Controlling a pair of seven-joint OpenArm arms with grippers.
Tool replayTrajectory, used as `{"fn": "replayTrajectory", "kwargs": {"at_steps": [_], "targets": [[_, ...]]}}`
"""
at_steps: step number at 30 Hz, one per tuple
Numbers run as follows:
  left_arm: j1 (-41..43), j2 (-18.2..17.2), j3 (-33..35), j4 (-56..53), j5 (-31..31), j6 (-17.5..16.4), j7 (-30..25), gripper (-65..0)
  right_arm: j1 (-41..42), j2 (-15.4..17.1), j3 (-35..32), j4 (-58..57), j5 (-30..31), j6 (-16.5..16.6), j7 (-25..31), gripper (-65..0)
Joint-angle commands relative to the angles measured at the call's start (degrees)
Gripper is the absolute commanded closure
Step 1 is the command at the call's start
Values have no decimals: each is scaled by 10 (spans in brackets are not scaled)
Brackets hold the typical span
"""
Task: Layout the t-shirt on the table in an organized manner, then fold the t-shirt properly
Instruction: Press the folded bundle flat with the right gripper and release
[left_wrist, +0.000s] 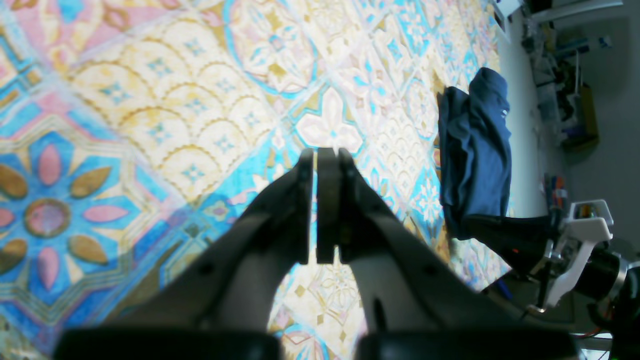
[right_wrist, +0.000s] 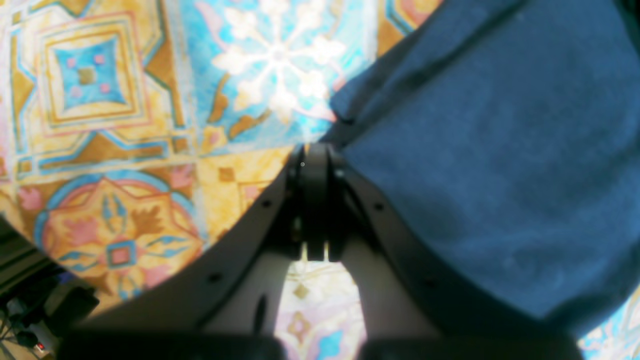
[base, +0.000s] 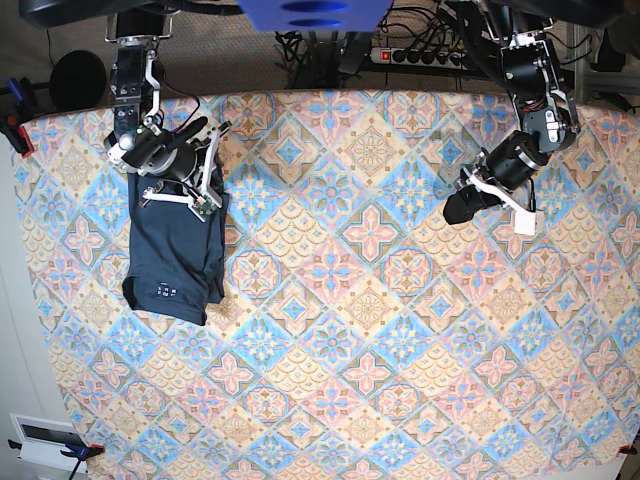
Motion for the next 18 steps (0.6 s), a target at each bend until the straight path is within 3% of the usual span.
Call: {"fn": "replayTrajectory", "kwargs": {"at_steps": [1, 12, 18], "targets": [[-4, -6, -1, 10, -12, -5, -9, 0, 6, 7, 4, 12, 1, -2, 7, 0], [-5, -6, -2, 10, -13, -5, -9, 0, 54, 5, 0, 7, 1, -2, 6, 0], [-5, -6, -1, 11, -13, -5, -9, 0, 82, -14, 0, -83, -1, -2, 10, 0]]}}
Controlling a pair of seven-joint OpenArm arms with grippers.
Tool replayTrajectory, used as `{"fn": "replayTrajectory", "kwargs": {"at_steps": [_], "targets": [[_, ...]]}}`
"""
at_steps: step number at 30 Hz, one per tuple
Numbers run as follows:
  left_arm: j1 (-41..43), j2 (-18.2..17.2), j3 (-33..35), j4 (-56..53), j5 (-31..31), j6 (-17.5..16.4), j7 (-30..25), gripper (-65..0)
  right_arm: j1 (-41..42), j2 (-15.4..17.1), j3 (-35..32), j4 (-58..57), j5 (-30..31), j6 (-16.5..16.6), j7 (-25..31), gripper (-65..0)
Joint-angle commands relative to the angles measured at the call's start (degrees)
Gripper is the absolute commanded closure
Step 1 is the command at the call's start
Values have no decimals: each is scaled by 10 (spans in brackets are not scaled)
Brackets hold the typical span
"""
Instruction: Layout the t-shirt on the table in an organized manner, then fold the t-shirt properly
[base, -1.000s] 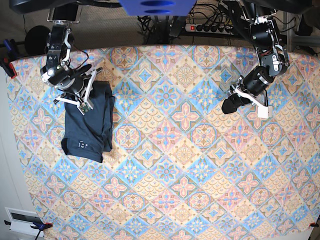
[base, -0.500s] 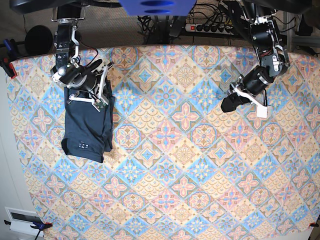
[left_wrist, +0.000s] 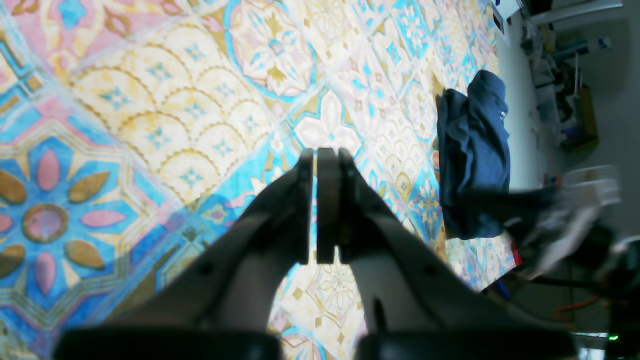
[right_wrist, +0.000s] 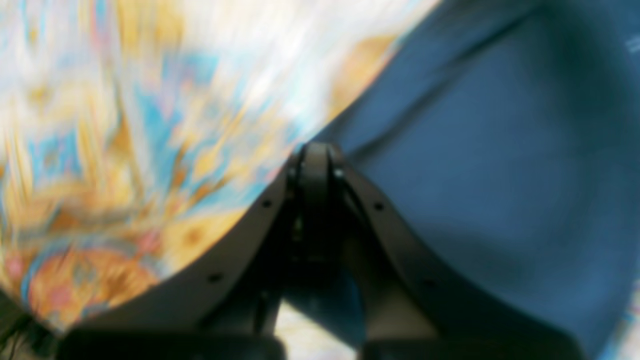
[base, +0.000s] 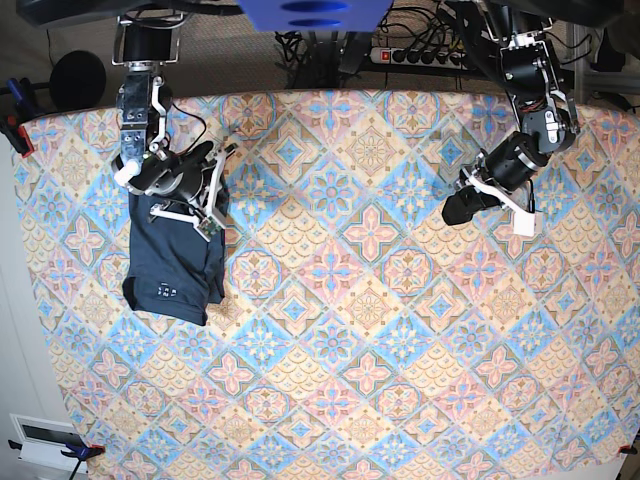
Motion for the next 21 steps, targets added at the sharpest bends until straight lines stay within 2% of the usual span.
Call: {"fn": "replayTrajectory", "kwargs": {"at_steps": [1, 7, 14, 21], "targets": [[-4, -6, -1, 11, -13, -5, -9, 0, 20, 8, 5, -5, 4, -5, 10, 0], [-4, -6, -2, 11, -13, -5, -9, 0, 22, 11, 11, -48, 4, -5, 12, 0], [-4, -7, -2, 11, -13, -5, -9, 0, 18, 12, 69, -46, 3, -5, 9, 0], [-5, -7, -2, 11, -13, -5, -9, 0, 17, 13, 71, -45, 3, -5, 7, 0]]}}
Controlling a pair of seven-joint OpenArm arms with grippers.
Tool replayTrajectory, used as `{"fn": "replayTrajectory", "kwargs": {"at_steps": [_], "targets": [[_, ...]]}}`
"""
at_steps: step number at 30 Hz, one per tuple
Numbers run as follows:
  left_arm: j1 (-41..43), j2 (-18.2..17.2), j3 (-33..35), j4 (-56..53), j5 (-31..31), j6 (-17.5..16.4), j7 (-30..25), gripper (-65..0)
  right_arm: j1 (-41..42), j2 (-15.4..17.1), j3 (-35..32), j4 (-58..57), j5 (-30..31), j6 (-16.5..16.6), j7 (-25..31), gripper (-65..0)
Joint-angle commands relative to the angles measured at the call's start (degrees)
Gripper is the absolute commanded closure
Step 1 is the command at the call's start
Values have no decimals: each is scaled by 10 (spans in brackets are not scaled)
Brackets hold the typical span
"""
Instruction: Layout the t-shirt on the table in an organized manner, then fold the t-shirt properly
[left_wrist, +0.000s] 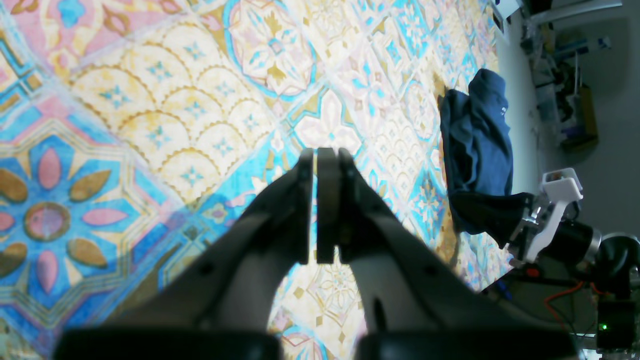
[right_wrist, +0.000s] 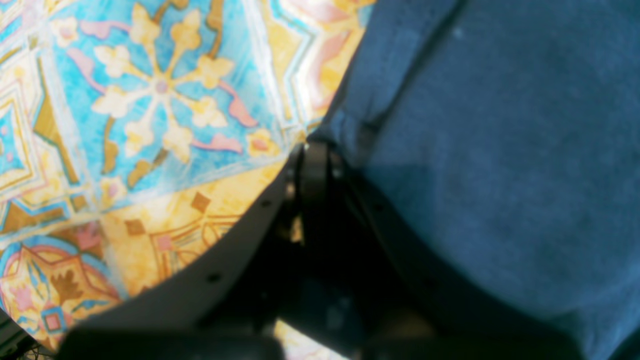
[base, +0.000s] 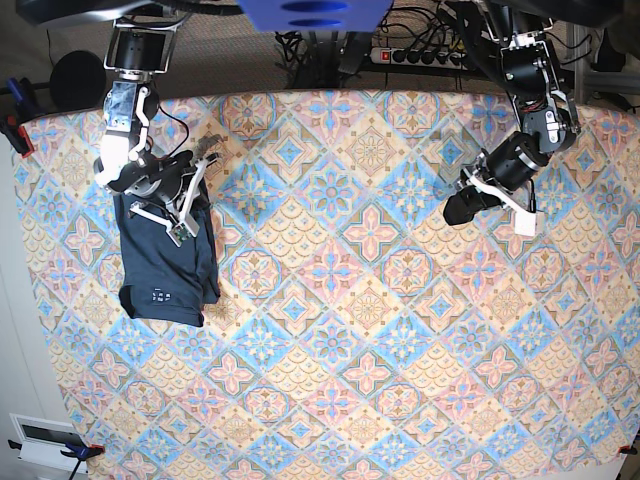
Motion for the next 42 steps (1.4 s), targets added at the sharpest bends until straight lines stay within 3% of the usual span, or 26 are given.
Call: {"fn": "replayTrajectory", "kwargs": {"at_steps": [1, 6, 11, 15, 20, 32, 39, 42], "targets": [[-5, -6, -2, 12, -13, -5, -9, 0, 3, 7, 2, 6, -12, -3, -11, 0], [-4, -7, -4, 13, -14, -5, -9, 0, -17, 6, -2, 62, -10, -3, -11, 0], [1, -7, -3, 33, -13, -5, -9, 0, -51, 6, -57, 141, -12, -3, -11, 0], [25, -7, -4, 72, -13, -5, -9, 0, -79, 6, -52, 176, -12, -3, -11, 0], [67, -8, -12, 97, -13, -5, -13, 0, -120, 6, 27, 199, -10, -3, -11, 0], [244, -8, -144, 194, -14, -5, -9, 0, -315, 6, 170, 221, -10, -3, -6, 0], [357, -8, -185, 194, -13, -5, -13, 0, -345, 6, 252, 214, -10, -3, -8, 0], [392, -7, -185, 192, 5, -5, -13, 0, -368, 6, 255, 206, -9, -3, -6, 0]]}}
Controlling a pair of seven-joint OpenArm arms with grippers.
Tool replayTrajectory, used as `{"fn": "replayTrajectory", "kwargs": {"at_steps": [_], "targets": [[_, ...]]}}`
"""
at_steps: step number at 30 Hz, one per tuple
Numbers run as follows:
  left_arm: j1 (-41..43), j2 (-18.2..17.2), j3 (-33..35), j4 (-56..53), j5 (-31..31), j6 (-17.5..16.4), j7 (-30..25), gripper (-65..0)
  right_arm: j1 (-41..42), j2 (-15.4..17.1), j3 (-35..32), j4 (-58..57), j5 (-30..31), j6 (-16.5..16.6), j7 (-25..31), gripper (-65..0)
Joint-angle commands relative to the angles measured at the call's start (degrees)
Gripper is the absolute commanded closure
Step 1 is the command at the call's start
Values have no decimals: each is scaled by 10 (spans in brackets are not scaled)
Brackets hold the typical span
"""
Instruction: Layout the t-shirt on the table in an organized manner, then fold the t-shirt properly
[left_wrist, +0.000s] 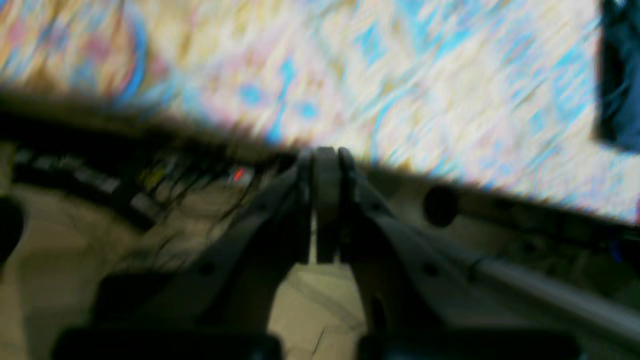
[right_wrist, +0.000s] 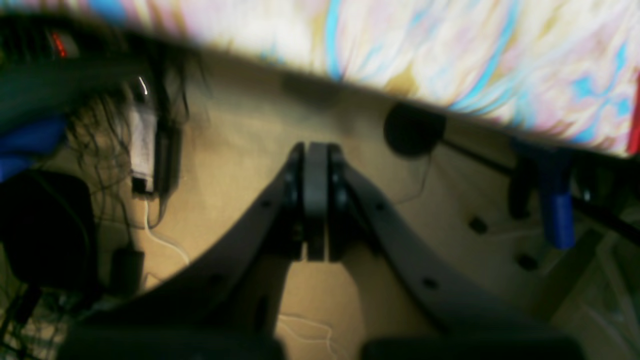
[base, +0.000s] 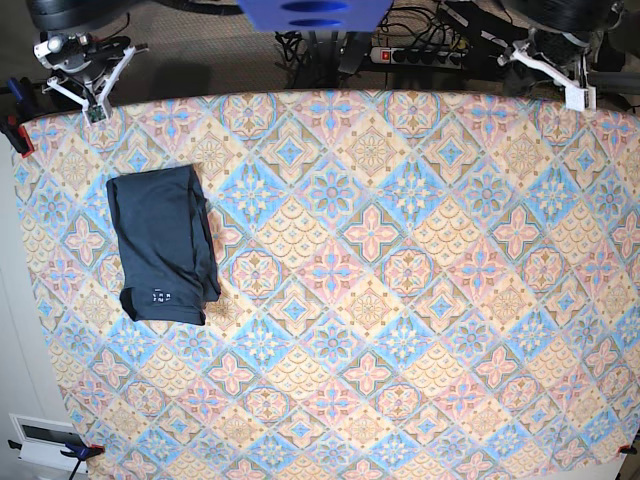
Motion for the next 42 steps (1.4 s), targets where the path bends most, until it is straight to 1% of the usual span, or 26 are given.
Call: {"fn": "replayTrajectory", "kwargs": {"at_steps": [1, 5, 8, 11, 14, 15, 17, 20, 22, 24, 27, 29, 32, 36, 38, 40, 42], "targets": [[17, -3, -2, 6, 8, -3, -6, 0, -14, 3, 5, -2, -3, 0, -8, 0], [29, 17, 13, -17, 102, -3, -7, 0, -30, 2, -5, -43, -3, 0, -5, 0], [21, 22, 28, -43, 183, -4, -8, 0, -28, 3, -24, -98, -3, 0, -3, 0], [-8, 19, 60, -103, 222, -4, -8, 0, -28, 3, -35, -162, -6, 0, 9, 0], [-37, 21, 83, -173, 235, -4, -12, 0, -28, 4, -55, -228, -7, 0, 41, 0], [-44, 21, 96, -197, 239, -4, -23, 0, -26, 5, -63, -251, -7, 0, 50, 0], [-58, 17, 138, -245, 256, -4, -73, 0, 2, 24, -86, -299, -7, 0, 64, 0], [-71, 17, 202, -296, 315, 0, -157, 0, 58, 30, -117, -369, -7, 0, 78, 0], [-75, 20, 236, -336, 351, 0, -203, 0, 65, 34, -123, -421, -8, 0, 98, 0], [-100, 21, 270, -378, 377, 0, -243, 0, 68, 37, -130, -472, -13, 0, 127, 0], [-134, 21, 300, -470, 382, 1, -282, 0, 126, 44, -150, -540, -56, 0, 171, 0], [-162, 22, 316, -527, 381, 1, -303, 0, 164, 45, -159, -596, -75, 0, 211, 0], [-194, 23, 345, -596, 385, 1, -349, 0, 197, 45, -167, -687, -76, 0, 262, 0], [-218, 23, 398, -687, 385, 1, -443, 0, 229, 46, -168, -762, -79, 0, 320, 0], [-240, 31, 422, -741, 386, 1, -496, 0, 241, 46, -171, -782, -82, 0, 346, 0], [-264, 39, 440, -803, 386, 1, -542, 0, 250, 46, -202, -793, -82, 0, 363, 0], [-292, 43, 457, -865, 386, 1, -576, 0, 260, 46, -239, -804, -82, 0, 374, 0]]}}
